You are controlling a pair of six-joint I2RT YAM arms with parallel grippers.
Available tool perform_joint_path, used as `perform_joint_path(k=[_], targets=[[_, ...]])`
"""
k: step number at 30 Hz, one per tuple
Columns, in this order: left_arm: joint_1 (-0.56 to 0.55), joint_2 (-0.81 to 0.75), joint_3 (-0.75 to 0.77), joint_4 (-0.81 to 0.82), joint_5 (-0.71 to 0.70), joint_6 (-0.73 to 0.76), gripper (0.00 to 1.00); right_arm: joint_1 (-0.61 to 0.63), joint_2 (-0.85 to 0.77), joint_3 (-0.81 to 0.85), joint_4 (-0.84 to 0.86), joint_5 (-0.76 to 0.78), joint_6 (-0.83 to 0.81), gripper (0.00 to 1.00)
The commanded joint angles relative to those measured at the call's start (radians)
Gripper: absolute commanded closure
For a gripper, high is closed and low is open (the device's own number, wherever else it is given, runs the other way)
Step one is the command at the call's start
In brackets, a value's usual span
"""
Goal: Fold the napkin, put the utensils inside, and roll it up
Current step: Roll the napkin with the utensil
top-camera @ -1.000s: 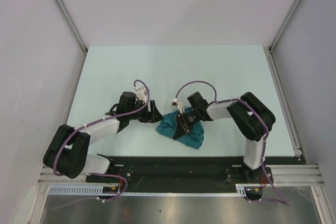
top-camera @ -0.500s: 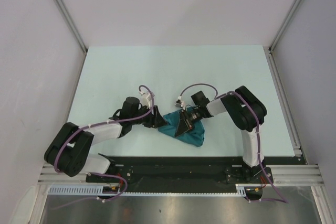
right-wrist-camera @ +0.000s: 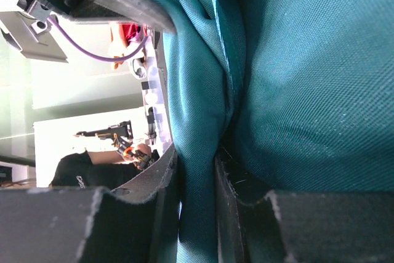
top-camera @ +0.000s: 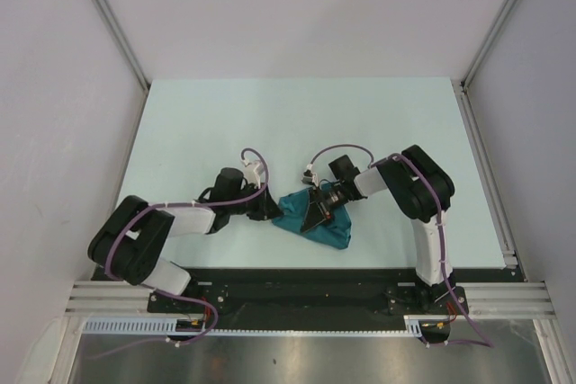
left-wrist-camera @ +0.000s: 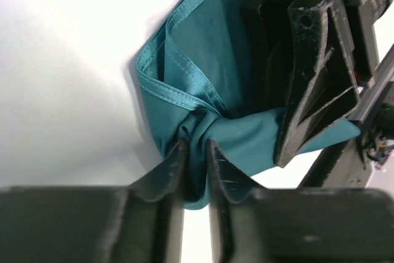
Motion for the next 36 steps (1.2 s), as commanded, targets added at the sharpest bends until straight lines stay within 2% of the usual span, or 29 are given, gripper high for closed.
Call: perform_joint_path(k=[1, 3, 4, 7, 9, 15, 19, 20, 25, 31, 36], targets=[[-0.012, 0.045, 0.034, 0.000, -0.004, 0.008, 0.86, -0.017, 0.007, 0.019, -0.014, 0.087, -0.031, 0.84], [-0.012, 0.074, 0.048, -0.017, -0.016, 0.006, 0.99, -0.020, -0.015, 0.025, -0.075, 0.124, -0.045, 0.77], [-0.012, 0.082, 0.051, -0.028, -0.017, 0.006, 1.00, -0.021, -0.047, 0.030, -0.087, 0.135, -0.049, 0.70], [-0.013, 0.106, 0.066, -0.046, -0.016, 0.012, 1.00, -0.028, -0.132, 0.042, -0.144, 0.213, -0.069, 0.55], [-0.012, 0.119, 0.078, -0.059, -0.010, 0.017, 1.00, -0.028, -0.186, 0.050, -0.182, 0.300, -0.078, 0.49], [-0.013, 0.142, 0.095, -0.073, 0.002, 0.024, 1.00, 0.012, -0.407, 0.004, -0.178, 0.569, -0.141, 0.38], [-0.013, 0.151, 0.103, -0.086, 0.006, 0.026, 1.00, 0.144, -0.510, -0.036, -0.177, 0.808, -0.258, 0.34], [-0.013, 0.154, 0.106, -0.089, 0.004, 0.024, 1.00, 0.179, -0.528, -0.048, -0.160, 0.909, -0.287, 0.34], [-0.013, 0.160, 0.118, -0.106, 0.004, 0.020, 1.00, 0.324, -0.588, -0.116, -0.098, 1.115, -0.357, 0.32], [-0.013, 0.166, 0.129, -0.125, 0.002, 0.020, 1.00, 0.400, -0.573, -0.127, -0.109, 1.164, -0.397, 0.32], [-0.013, 0.165, 0.131, -0.129, 0.004, 0.018, 1.00, 0.411, -0.541, -0.130, -0.120, 1.158, -0.388, 0.32]])
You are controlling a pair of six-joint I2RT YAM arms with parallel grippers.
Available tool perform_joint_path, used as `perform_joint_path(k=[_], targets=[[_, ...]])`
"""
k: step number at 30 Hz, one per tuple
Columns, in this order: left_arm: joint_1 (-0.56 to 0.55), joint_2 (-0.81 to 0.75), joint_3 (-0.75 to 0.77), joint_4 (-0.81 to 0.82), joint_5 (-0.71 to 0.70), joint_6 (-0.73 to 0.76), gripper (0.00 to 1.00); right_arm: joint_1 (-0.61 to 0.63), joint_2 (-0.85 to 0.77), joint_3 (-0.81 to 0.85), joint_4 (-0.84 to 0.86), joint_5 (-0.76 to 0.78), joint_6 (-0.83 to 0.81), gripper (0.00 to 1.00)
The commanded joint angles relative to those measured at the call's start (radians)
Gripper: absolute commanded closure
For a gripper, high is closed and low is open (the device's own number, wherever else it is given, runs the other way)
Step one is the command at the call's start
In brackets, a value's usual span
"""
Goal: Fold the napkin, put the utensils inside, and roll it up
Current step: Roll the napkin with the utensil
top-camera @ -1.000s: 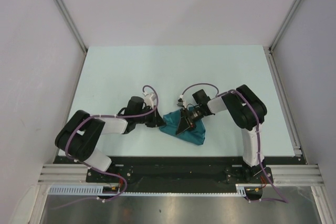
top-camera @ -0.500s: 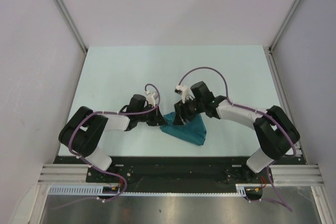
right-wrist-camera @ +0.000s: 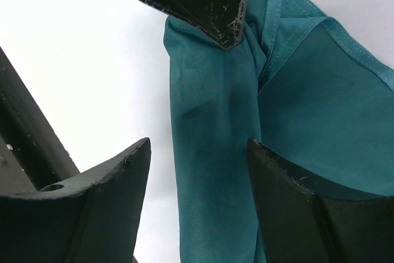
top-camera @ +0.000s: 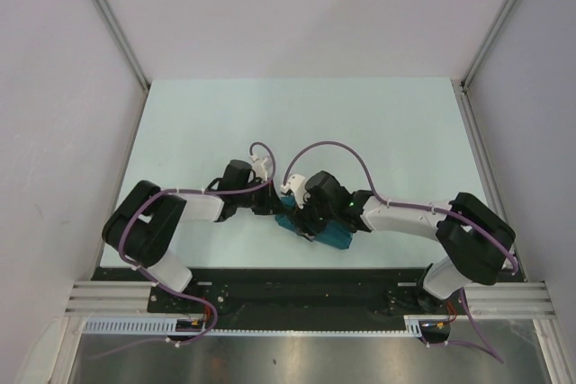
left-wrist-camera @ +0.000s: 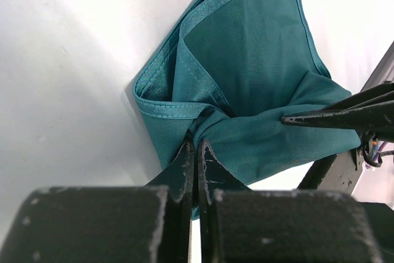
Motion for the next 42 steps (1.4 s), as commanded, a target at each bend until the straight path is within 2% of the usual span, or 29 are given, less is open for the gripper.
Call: perform_joint_path(k=[1, 9, 12, 13, 14, 17, 18, 19, 20, 23, 28, 32, 38, 42], targets=[[-0.008, 0.025, 0.006, -0.060, -0.031, 0.019, 1.00, 0.011, 0.030, -0.002, 0.012, 0.042, -0.020, 0.32], [-0.008, 0.008, 0.026, -0.072, -0.022, 0.021, 1.00, 0.011, 0.093, -0.017, 0.010, 0.052, 0.006, 0.37], [-0.008, 0.005, 0.034, -0.077, -0.019, 0.021, 1.00, 0.011, 0.110, -0.017, -0.004, 0.054, 0.019, 0.48], [-0.006, 0.001, 0.035, -0.077, -0.019, 0.021, 1.00, 0.011, 0.113, -0.017, -0.005, 0.052, 0.029, 0.57], [-0.006, -0.004, 0.040, -0.078, -0.017, 0.018, 0.98, 0.011, 0.116, -0.019, -0.008, 0.048, 0.035, 0.62], [-0.003, -0.034, 0.071, -0.092, -0.028, 0.016, 0.78, 0.001, 0.130, -0.019, -0.034, -0.025, 0.052, 0.74], [0.000, -0.048, 0.078, -0.107, -0.048, 0.019, 0.61, -0.003, 0.134, -0.019, -0.036, -0.050, 0.058, 0.76], [0.006, -0.079, 0.086, -0.117, -0.059, 0.022, 0.53, -0.012, 0.136, -0.022, -0.036, -0.081, 0.066, 0.79], [0.011, -0.096, 0.095, -0.126, -0.069, 0.026, 0.40, -0.034, 0.138, -0.026, -0.038, -0.149, 0.071, 0.80], [0.032, -0.169, 0.094, -0.152, -0.117, 0.038, 0.29, -0.075, 0.130, -0.033, -0.021, -0.294, 0.123, 0.81], [0.044, -0.268, 0.052, -0.177, -0.172, 0.085, 0.27, -0.178, 0.134, -0.033, 0.013, -0.518, 0.176, 0.84], [0.043, -0.327, -0.021, -0.131, -0.114, 0.098, 0.28, -0.244, 0.170, -0.023, 0.065, -0.703, 0.223, 0.85], [0.026, -0.331, -0.089, -0.025, -0.042, 0.081, 0.32, -0.336, 0.285, 0.016, 0.097, -0.869, 0.261, 0.85], [0.008, -0.291, -0.106, 0.035, -0.025, 0.066, 0.37, -0.373, 0.351, 0.033, 0.100, -0.906, 0.262, 0.87]])
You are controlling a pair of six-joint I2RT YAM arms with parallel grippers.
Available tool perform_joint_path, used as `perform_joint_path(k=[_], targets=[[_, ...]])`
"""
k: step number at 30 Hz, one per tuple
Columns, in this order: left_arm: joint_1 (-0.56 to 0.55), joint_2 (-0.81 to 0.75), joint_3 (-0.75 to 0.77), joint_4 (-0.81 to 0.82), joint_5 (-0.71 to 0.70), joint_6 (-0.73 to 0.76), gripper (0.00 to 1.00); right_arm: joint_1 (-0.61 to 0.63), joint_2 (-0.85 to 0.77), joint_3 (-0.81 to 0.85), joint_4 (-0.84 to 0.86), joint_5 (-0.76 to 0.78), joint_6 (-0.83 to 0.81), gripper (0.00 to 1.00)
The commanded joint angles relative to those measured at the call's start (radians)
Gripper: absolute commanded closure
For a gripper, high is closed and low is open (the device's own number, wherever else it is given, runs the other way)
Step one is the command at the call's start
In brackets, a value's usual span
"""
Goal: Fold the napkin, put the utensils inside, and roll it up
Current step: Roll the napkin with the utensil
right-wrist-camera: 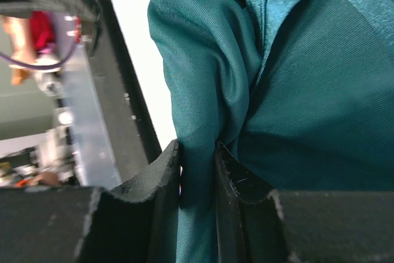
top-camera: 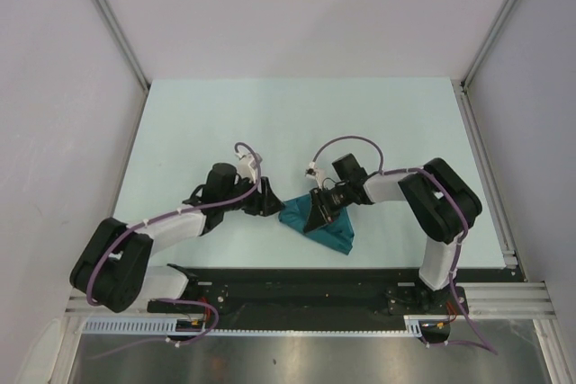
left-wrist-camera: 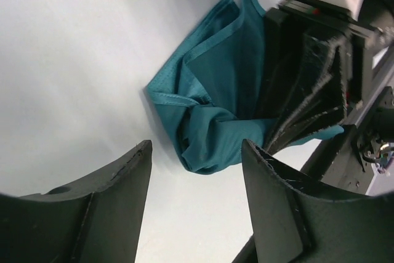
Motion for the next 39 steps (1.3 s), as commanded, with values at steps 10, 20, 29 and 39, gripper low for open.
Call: perform_joint_path(k=[10, 20, 29, 39], targets=[[-0.062, 0.161, -0.015, 0.261, 0.093, -0.063, 0.46, -0.082, 0.149, 0.036, 0.001, -0.138, 0.047, 0.88], [-0.092, 0.249, 0.023, 0.259, 0.086, -0.074, 0.80, -0.119, 0.153, 0.040, 0.040, -0.133, 0.064, 0.79], [-0.094, 0.306, 0.109, 0.118, 0.057, -0.069, 1.00, -0.122, -0.064, 0.063, -0.098, 0.093, 0.001, 0.54], [-0.092, 0.361, 0.169, 0.038, 0.066, -0.062, 1.00, 0.131, -0.388, -0.012, -0.128, 0.720, -0.161, 0.34]])
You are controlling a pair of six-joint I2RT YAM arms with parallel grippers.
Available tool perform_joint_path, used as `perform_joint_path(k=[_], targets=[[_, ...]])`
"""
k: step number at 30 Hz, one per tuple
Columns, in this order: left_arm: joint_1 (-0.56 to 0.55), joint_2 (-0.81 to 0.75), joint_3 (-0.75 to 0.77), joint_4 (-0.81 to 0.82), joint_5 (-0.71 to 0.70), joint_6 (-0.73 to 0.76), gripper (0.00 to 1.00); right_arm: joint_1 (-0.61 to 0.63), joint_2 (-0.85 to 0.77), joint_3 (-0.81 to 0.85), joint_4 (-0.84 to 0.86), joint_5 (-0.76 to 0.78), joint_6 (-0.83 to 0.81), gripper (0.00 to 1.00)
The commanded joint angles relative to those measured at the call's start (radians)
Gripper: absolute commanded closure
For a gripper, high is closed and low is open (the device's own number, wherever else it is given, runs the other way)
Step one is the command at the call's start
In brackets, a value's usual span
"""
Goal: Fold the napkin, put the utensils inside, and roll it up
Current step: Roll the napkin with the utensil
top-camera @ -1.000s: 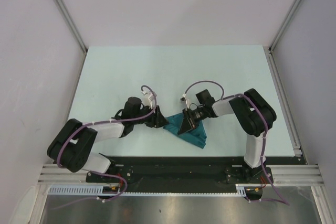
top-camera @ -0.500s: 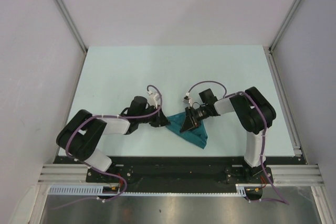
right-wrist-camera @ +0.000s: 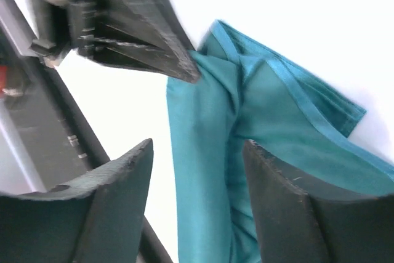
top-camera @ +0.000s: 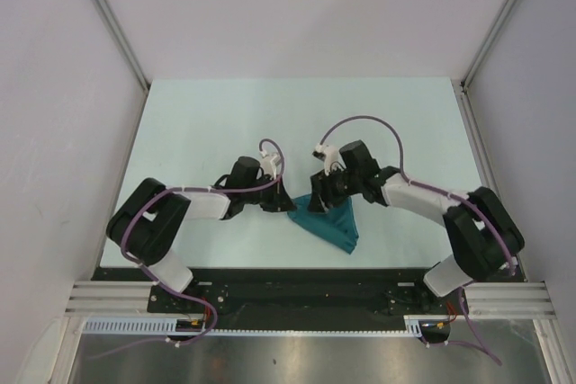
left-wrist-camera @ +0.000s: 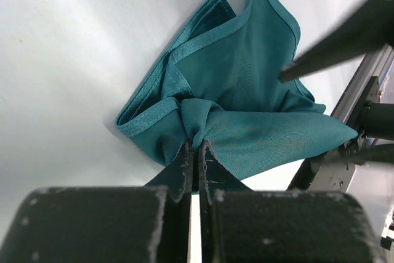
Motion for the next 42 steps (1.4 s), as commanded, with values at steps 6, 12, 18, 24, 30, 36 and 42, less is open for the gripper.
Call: perform_joint_path(k=[6, 12, 18, 24, 30, 36, 42], targets=[[-0.009, 0.048, 0.053, -0.115, -0.008, 0.011, 1.00, 0.329, -0.185, -0.108, 0.032, 0.624, -0.184, 0.32], [-0.008, 0.056, 0.069, -0.135, -0.010, 0.008, 1.00, 0.419, -0.168, -0.129, 0.040, 0.658, -0.189, 0.32], [-0.009, 0.047, 0.067, -0.136, -0.005, 0.010, 1.00, 0.424, -0.106, -0.152, 0.070, 0.662, -0.169, 0.33], [-0.009, 0.030, 0.076, -0.133, 0.007, 0.013, 0.96, 0.404, -0.030, -0.134, 0.077, 0.664, -0.140, 0.35], [-0.006, -0.013, 0.111, -0.164, -0.013, 0.013, 0.69, 0.367, 0.029, -0.113, 0.040, 0.607, -0.089, 0.40], [0.023, -0.109, 0.132, -0.235, -0.079, 0.047, 0.37, 0.355, 0.042, -0.114, 0.021, 0.522, -0.063, 0.62], [0.078, -0.243, 0.054, -0.256, -0.160, 0.089, 0.29, 0.275, 0.008, -0.160, 0.099, 0.252, -0.025, 0.76]])
